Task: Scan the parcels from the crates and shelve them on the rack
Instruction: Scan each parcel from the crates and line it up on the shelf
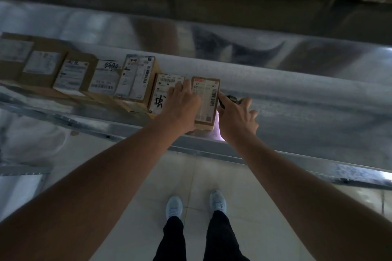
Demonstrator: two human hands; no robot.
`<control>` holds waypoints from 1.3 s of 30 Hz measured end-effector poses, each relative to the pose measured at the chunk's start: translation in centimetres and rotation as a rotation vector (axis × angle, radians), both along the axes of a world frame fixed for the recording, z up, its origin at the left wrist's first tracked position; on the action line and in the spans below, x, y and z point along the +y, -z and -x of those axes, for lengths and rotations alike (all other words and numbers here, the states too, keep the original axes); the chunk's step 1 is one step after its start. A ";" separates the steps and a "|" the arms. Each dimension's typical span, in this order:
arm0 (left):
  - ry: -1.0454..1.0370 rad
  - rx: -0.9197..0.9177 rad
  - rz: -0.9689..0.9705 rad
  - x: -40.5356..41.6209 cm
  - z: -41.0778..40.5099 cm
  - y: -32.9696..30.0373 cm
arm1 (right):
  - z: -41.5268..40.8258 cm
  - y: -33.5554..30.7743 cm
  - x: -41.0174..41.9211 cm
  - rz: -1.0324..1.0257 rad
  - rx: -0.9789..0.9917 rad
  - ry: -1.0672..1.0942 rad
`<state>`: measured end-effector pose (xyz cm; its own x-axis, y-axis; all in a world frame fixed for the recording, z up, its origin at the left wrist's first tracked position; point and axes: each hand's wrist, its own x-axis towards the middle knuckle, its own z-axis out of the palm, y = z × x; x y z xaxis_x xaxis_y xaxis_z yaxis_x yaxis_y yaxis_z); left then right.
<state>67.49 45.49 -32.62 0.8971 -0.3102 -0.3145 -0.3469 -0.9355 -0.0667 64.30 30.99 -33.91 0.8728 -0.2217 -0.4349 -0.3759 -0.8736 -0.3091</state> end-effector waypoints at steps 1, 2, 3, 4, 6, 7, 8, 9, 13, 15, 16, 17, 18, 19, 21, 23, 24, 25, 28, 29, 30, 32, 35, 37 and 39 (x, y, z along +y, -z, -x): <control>0.009 -0.005 0.005 0.0 0.0 0.0 | 0.0 0.1 0.0 0.001 0.000 0.000; 0.016 -0.005 0.011 0.1 0.1 -0.1 | 0.0 0.1 0.0 0.002 0.002 0.000; 0.020 -0.003 0.016 0.1 0.1 -0.2 | 0.1 0.2 0.0 0.002 0.005 0.001; 0.025 -0.002 0.021 0.2 0.3 -0.2 | 0.1 0.3 -0.1 0.001 0.007 0.001; 0.037 -0.010 0.022 0.3 0.5 -0.3 | 0.3 0.4 -0.2 0.002 0.003 0.004; 0.042 -0.015 0.020 0.3 0.7 -0.3 | 0.3 0.4 -0.3 0.002 -0.004 0.005; 0.045 -0.018 0.015 0.3 0.8 -0.2 | 0.5 0.4 -0.4 0.001 -0.012 0.006; 0.045 -0.018 0.008 0.3 0.9 -0.2 | 0.6 0.4 -0.5 -0.006 -0.020 0.009; 0.033 -0.017 -0.005 0.0 1.3 -0.4 | 1.3 0.4 -1.4 -0.050 -0.087 0.040; 0.042 -0.029 0.016 -0.4 1.6 -0.9 | 1.6 0.3 -2.0 -0.070 -0.125 0.051; 0.049 -0.033 0.036 -0.7 1.9 -1.3 | 1.8 0.1 -2.4 -0.082 -0.145 0.050; 0.056 -0.040 0.060 -1.1 2.2 -1.8 | 2.1 -0.2 -2.8 -0.093 -0.166 0.043; 0.056 -0.051 0.084 -1.5 2.5 -2.2 | 2.4 -0.5 -3.2 -0.099 -0.188 0.033; 0.048 -0.064 0.107 -1.8 2.8 -2.7 | 2.6 -1.0 -3.7 -0.100 -0.210 0.024; 0.024 -0.091 0.158 -2.6 3.5 -3.9 | 3.3 -1.9 -4.5 -0.092 -0.246 0.013; 0.012 -0.109 0.209 -3.5 4.5 -5.2 | 4.1 -2.9 -5.2 -0.079 -0.269 0.006; 0.013 -0.116 0.228 -4.0 4.9 -5.8 | 4.6 -3.4 -5.6 -0.070 -0.279 0.005; 0.019 -0.123 0.240 -4.4 5.4 -6.4 | 5.2 -3.9 -6.0 -0.059 -0.290 0.004; 0.045 -0.137 0.258 -5.9 6.9 -8.0 | 7.3 -5.4 -7.1 -0.020 -0.314 0.016; 0.061 -0.139 0.258 -6.3 7.5 -8.5 | 8.2 -6.0 -7.5 -0.008 -0.322 0.026; 0.081 -0.141 0.258 -6.7 8.2 -8.9 | 9.1 -6.4 -7.9 0.004 -0.332 0.038; 0.116 -0.146 0.266 -7.5 9.6 -9.8 | 11.1 -7.4 -8.7 0.029 -0.350 0.066; 0.185 -0.160 0.260 -8.7 12.1 -11.5 | 14.7 -9.1 -9.9 0.068 -0.376 0.123; 0.230 -0.166 0.267 -9.7 14.0 -12.7 | 17.3 -10.3 -10.7 0.104 -0.397 0.156; 0.273 -0.175 0.276 -10.7 16.0 -13.9 | 20.0 -11.6 -11.6 0.137 -0.413 0.186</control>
<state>51.54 34.76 -18.74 0.8027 -0.5952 -0.0364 -0.5903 -0.8018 0.0935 44.30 19.39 -22.31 0.9066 -0.4218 -0.0150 -0.3996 -0.8464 -0.3520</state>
